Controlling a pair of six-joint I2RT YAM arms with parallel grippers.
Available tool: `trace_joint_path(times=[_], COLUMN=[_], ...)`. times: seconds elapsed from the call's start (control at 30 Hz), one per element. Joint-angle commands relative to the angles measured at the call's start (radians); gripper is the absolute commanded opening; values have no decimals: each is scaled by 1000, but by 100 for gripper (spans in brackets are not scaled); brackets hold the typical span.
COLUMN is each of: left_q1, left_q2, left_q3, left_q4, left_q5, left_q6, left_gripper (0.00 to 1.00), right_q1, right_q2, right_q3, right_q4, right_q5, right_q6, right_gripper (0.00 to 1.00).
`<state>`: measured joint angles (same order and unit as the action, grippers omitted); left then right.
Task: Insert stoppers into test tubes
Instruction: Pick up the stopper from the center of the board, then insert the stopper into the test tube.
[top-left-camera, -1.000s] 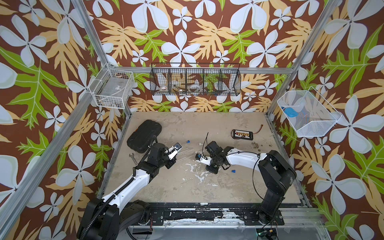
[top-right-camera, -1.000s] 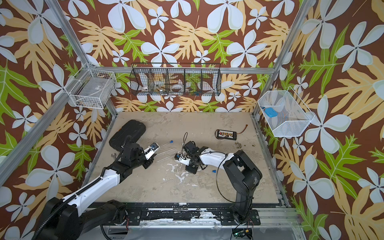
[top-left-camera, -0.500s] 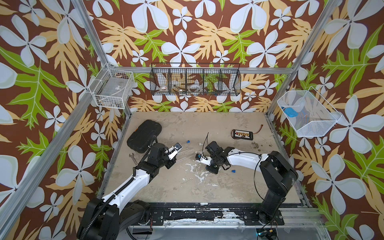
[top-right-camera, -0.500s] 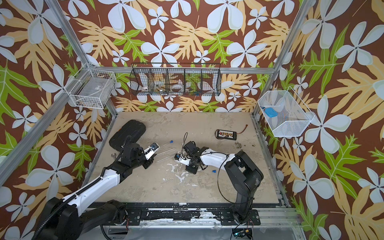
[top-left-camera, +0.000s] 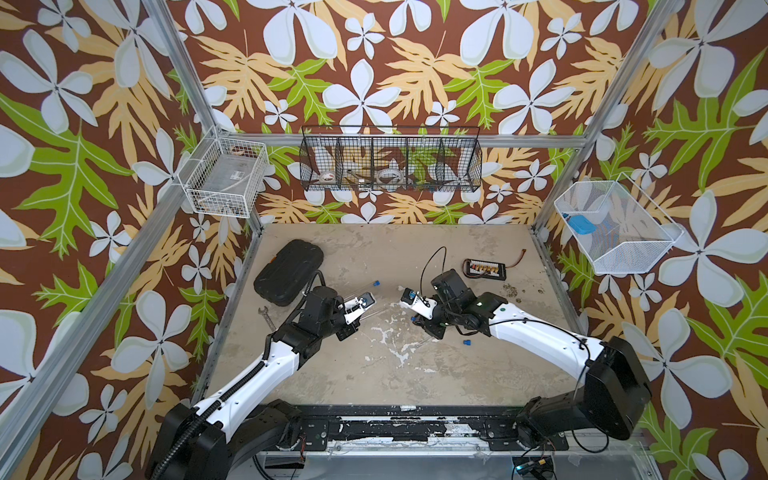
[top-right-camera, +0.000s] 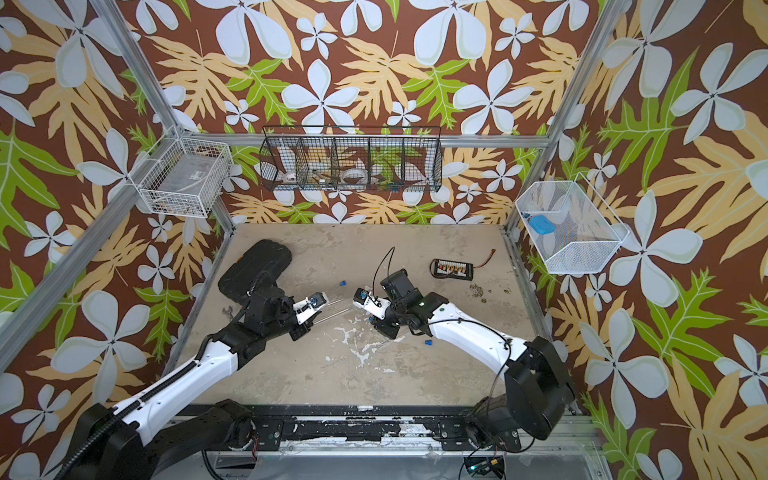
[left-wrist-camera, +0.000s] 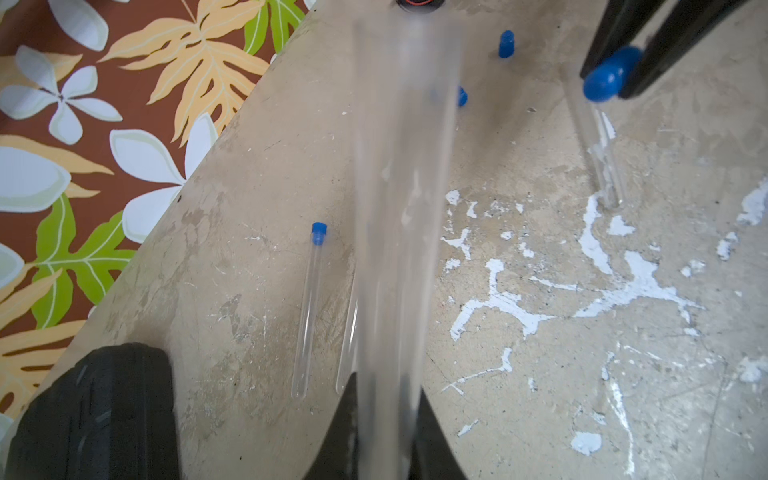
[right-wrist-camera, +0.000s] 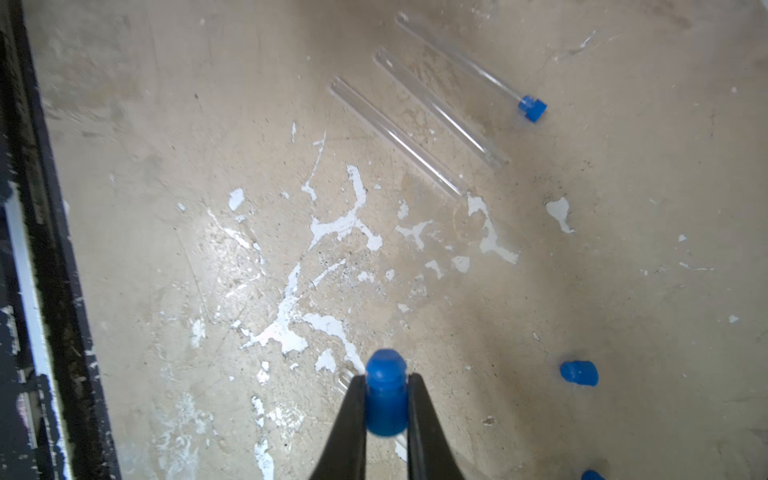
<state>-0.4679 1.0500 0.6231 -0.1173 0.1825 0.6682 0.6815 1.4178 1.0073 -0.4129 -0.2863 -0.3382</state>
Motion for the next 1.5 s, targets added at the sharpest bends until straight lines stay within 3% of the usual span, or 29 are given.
trace_joint_path(times=[0.0, 0.23, 0.5, 1.47], left_q1=[-35, -154, -270, -298], left_q2=[-18, -12, 21, 28], left_q3=[6, -18, -51, -64], left_q4=[-57, -76, -48, -5], left_q5=[-13, -108, -193, -243], left_q6=[78, 174, 272, 259], left_gripper=[0, 0, 0, 0], right_q1=[7, 44, 98, 169], right_q2=[-50, -141, -138, 26], right_q3=[-14, -36, 22, 137], right_q4=[-45, -119, -219, -207], right_q5=[-14, 1, 16, -35], right_q6=[51, 24, 13, 6], right_gripper=[15, 16, 16, 16])
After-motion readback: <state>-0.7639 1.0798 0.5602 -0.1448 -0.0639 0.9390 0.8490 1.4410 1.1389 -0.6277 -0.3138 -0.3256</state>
